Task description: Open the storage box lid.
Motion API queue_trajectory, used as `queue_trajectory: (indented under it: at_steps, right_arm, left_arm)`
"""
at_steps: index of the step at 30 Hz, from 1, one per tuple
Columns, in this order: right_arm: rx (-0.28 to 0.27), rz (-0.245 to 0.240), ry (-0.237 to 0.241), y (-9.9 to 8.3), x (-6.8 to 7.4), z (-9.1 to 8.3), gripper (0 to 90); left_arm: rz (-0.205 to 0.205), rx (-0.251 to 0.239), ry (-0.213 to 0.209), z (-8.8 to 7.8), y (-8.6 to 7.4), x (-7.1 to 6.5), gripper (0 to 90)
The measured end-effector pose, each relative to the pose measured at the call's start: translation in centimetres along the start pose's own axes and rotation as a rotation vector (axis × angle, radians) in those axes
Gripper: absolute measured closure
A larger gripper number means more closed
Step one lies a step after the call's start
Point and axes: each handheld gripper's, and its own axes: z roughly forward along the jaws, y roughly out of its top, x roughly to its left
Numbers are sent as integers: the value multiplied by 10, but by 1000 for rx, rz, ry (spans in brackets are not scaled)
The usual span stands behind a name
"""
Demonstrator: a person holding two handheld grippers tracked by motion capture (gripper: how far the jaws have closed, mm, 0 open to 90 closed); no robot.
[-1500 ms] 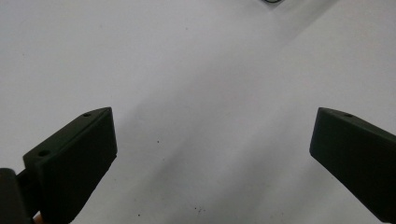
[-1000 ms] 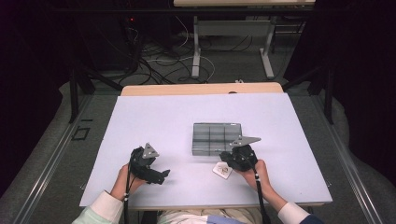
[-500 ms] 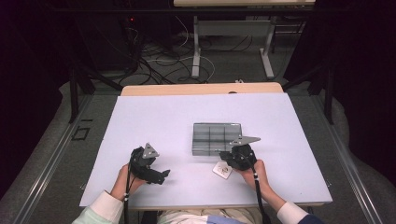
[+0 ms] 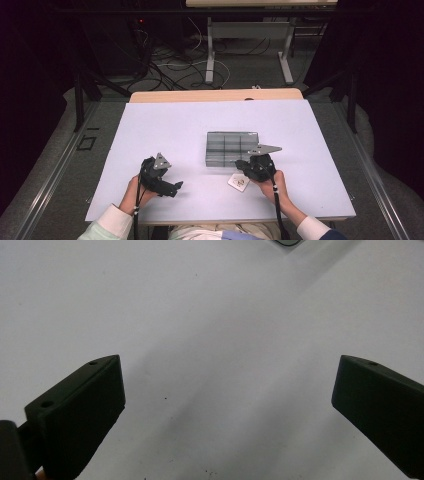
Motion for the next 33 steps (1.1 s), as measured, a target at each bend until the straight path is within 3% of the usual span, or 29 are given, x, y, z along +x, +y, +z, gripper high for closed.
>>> queue_trajectory:
  at_steps: [11, 12, 13, 16, 23, 27, 28, 30, 33]
  right_arm:
    - [14, -7, -7, -4, 1, 7, 853]
    - [41, -10, -4, -3, 1, 6, 852]
    - [17, -6, -14, -4, 1, 8, 852]
    - [36, -16, -12, -4, 2, 8, 852]
    - [-25, -18, -13, -3, 3, 8, 854]
    - [-24, -16, -7, -2, 3, 8, 850]
    - [2, -20, -5, -1, 2, 6, 849]
    - [-23, -16, -3, 0, 2, 8, 848]
    - [-13, -20, -2, 1, 2, 6, 845]
  left_arm:
    - [1, -3, -1, 1, 0, 0, 6]
    - [0, -6, 0, 2, 0, 0, 6]
    - [1, -7, 1, 2, 0, 0, 6]
    - [4, -2, -2, 2, 1, 0, 6]
    - [2, -9, 1, 2, 2, -1, 7]
    - [0, -25, 11, 3, 7, -2, 6]
    - [0, -28, 11, 4, 9, -3, 5]
    - [-2, -43, 16, 6, 12, -5, 3]
    - [7, -51, 13, 8, 17, -9, 1]
